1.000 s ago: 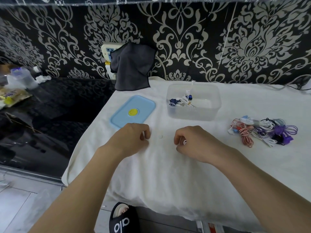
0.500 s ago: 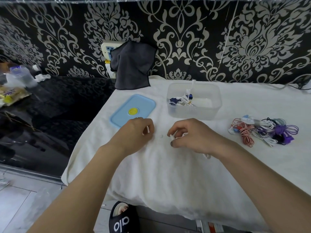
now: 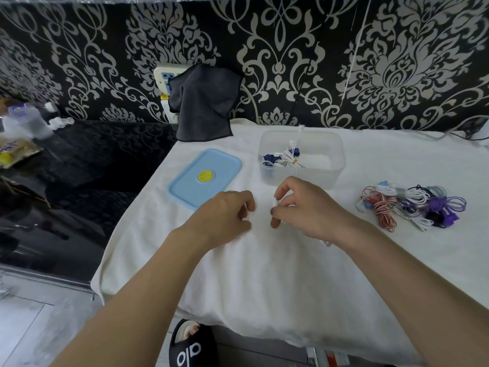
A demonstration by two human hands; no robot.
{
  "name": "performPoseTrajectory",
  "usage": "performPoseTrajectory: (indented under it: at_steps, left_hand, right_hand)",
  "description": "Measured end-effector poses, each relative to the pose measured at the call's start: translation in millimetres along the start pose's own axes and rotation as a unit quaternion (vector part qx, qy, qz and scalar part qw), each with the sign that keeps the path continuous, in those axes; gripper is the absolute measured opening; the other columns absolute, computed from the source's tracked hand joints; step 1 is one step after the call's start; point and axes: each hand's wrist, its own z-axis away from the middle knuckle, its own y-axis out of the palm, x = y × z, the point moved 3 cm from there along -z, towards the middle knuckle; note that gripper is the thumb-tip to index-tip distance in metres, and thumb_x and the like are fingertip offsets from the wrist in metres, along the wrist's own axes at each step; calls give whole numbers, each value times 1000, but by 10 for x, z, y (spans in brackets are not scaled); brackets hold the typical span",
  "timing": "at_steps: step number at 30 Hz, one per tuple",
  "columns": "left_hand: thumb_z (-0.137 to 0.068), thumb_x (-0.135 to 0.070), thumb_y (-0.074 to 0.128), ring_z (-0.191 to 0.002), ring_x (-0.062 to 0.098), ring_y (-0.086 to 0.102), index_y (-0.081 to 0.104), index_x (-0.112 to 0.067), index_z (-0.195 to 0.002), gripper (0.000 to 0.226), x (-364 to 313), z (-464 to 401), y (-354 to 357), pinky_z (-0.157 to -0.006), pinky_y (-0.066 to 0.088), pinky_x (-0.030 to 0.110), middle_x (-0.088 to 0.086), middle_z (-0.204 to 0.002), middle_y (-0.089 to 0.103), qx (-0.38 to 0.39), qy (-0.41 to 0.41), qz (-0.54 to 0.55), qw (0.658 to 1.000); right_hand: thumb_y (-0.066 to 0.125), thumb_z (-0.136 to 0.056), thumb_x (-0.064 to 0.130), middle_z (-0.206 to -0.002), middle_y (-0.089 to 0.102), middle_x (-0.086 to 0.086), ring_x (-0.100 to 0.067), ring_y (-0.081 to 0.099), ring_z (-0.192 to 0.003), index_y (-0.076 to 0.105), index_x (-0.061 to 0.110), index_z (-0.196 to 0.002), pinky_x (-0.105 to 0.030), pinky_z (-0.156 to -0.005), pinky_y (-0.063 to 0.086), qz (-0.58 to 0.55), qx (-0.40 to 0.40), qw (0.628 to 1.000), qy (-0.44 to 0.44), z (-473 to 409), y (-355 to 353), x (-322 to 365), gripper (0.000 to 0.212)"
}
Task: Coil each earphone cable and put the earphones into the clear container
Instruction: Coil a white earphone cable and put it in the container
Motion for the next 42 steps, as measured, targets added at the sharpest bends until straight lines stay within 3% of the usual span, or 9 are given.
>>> performPoseTrajectory:
  at_steps: [5,13,19,22,26,31,37,42]
  left_hand:
    - [-85,-13,68,-73,6,53,61,-23,-107,25,-45,-3,-4,-74,50,29,-7,-89,62,2,-1,-4,1000]
    - [-85,-7,67,-76,13,66,62,-27,-103,27,-94,70,-100,-75,57,36,-11,-87,66,-42,11,79,996]
    - [-84,1,70,-82,8,64,61,-29,-95,33,-239,105,-153,-71,51,16,-11,-92,66,-58,55,142,987]
    - [-84,0,71,-81,8,65,59,-27,-96,32,-277,109,-172,-73,55,23,-7,-96,66,-70,59,161,983]
    - [-85,-3,74,-81,11,66,58,-29,-92,31,-298,123,-213,-77,57,29,-5,-98,66,-88,58,179,978]
    - [-84,-3,74,-83,9,70,60,-19,-90,22,-291,135,-224,-82,58,31,-2,-92,69,-102,50,185,976]
    - [-83,-3,75,-82,8,71,65,-14,-85,16,-303,130,-246,-83,57,27,0,-89,71,-117,41,191,974]
    - [-83,-4,76,-80,8,71,64,-17,-86,18,-314,134,-254,-79,57,22,0,-87,71,-116,41,198,973]
  right_hand:
    - [62,-90,20,-79,77,6,8,50,-43,63,20,-99,-8,-35,30,-13,-15,1000,-14,-2,-22,-23,9]
    - [57,-96,23,-80,77,6,-1,43,-36,69,29,-95,-23,-44,39,-37,11,999,-26,1,-28,1,14]
    - [57,-97,22,-82,75,2,-17,42,-45,73,30,-93,-25,-43,39,-73,0,997,-39,-3,-31,22,19]
    - [59,-96,22,-80,75,6,-18,45,-50,70,28,-96,-26,-45,40,-85,-13,996,-39,2,-46,24,12]
    - [62,-94,22,-80,75,7,-1,46,-41,67,26,-99,-26,-50,41,-63,-32,996,-53,-8,-63,12,9]
    - [59,-95,21,-79,74,6,-7,43,-39,74,28,-100,-27,-45,41,-82,-24,995,-52,2,-66,28,17]
    - [60,-93,18,-78,74,6,-18,44,-48,75,23,-93,-30,-47,40,-130,-47,989,-55,-2,-75,30,16]
    - [66,-88,15,-66,67,10,-11,46,-45,75,23,-93,-30,-47,39,-142,-65,986,-58,0,-91,23,13]
